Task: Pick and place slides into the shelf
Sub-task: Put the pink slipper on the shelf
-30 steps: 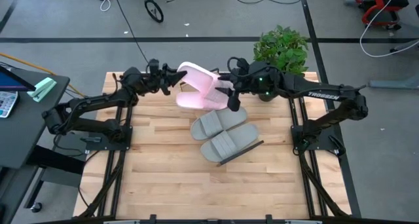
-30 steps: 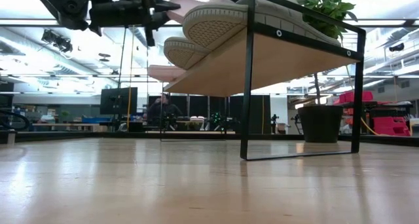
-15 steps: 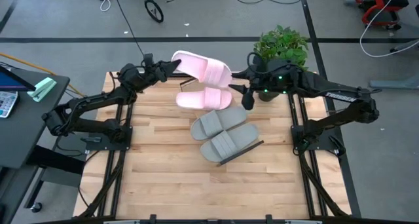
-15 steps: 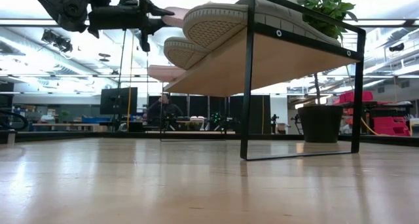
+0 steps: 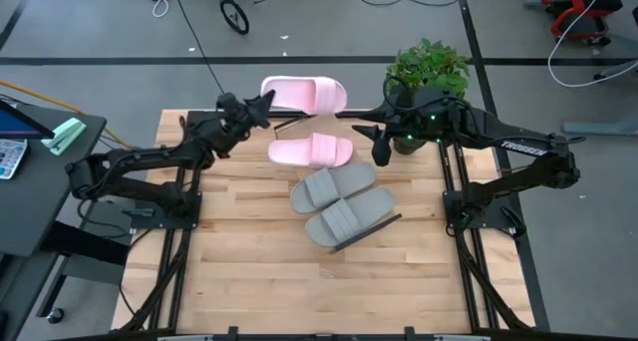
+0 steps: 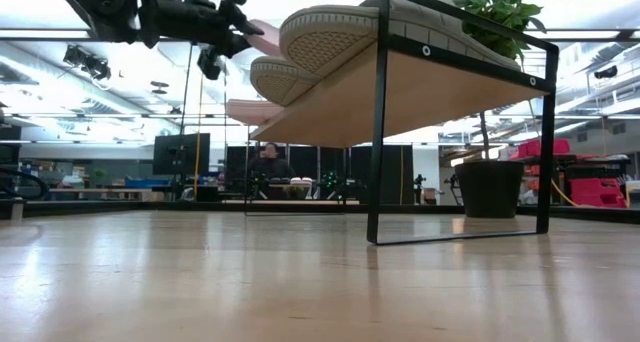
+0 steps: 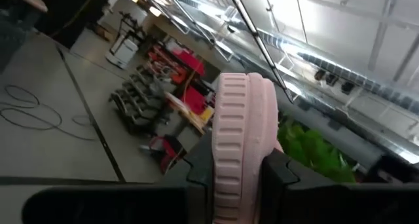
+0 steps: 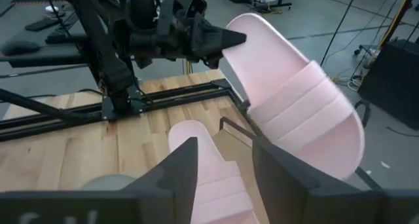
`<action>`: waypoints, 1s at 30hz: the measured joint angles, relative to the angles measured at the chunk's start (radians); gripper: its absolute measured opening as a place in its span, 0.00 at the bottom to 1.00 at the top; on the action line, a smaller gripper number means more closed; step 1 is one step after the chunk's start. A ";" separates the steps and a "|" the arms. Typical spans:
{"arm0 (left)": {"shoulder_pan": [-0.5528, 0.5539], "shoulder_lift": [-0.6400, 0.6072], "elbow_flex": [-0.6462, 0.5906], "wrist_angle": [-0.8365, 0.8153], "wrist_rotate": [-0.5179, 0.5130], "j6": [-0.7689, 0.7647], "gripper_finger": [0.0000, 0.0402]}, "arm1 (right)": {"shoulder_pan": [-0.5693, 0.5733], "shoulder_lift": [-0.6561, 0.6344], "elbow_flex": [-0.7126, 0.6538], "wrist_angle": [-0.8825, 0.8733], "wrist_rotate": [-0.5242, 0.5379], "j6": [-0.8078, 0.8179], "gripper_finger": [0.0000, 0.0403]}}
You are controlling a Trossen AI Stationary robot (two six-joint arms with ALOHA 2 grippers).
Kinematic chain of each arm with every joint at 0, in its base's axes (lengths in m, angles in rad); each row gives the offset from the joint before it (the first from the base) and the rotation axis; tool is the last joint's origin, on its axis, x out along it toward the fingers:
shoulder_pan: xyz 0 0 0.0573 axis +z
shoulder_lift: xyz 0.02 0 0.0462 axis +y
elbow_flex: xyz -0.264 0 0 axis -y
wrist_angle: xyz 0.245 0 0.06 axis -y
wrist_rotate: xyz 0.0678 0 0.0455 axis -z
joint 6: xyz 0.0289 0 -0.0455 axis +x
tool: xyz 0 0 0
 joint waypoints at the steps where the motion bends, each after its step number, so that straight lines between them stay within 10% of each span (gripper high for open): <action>1: -0.007 0.000 -0.006 0.003 -0.004 0.003 0.17 | 0.000 0.000 0.000 0.000 0.000 0.000 0.37; 30: -0.139 0.008 -0.256 0.200 -0.272 -0.120 0.17 | 0.000 0.001 0.000 0.001 -0.016 0.050 0.35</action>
